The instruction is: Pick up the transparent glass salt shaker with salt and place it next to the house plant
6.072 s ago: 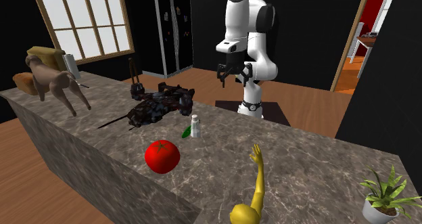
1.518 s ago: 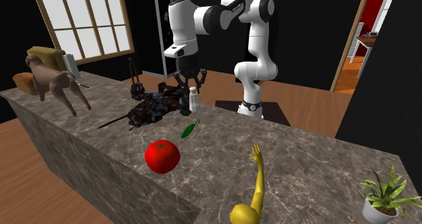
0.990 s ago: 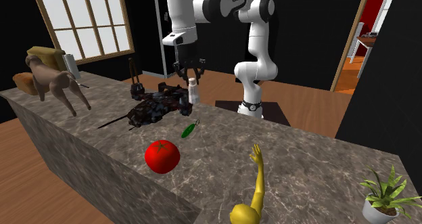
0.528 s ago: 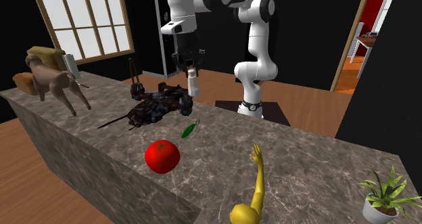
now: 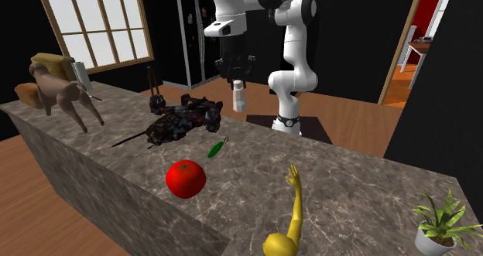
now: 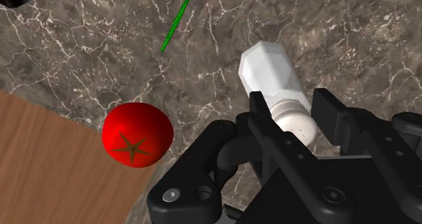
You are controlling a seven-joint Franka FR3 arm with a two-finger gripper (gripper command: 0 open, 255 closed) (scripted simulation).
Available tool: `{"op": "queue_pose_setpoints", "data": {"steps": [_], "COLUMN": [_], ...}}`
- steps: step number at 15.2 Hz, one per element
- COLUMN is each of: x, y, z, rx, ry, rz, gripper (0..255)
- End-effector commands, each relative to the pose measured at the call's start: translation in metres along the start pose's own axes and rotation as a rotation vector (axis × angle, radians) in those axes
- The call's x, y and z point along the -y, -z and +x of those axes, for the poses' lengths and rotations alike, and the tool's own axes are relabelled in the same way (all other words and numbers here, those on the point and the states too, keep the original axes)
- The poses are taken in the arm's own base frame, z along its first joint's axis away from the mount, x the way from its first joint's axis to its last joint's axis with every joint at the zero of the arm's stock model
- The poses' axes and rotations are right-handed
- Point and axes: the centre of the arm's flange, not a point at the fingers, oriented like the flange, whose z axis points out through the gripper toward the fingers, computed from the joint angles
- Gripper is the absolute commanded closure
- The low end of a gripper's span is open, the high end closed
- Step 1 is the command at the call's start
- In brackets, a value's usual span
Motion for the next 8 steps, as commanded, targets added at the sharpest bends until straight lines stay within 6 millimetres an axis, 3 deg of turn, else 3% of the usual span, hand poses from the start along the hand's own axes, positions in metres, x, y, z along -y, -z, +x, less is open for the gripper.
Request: {"op": "queue_pose_setpoints", "data": {"steps": [1,8], "x": [0.024,0.099], "y": [-0.001,-0.007], "z": [0.016,0.070], "rx": [0.000,0.000], "ry": [-0.001,-0.001], "rz": [0.000,0.000], "gripper": [255,255]}}
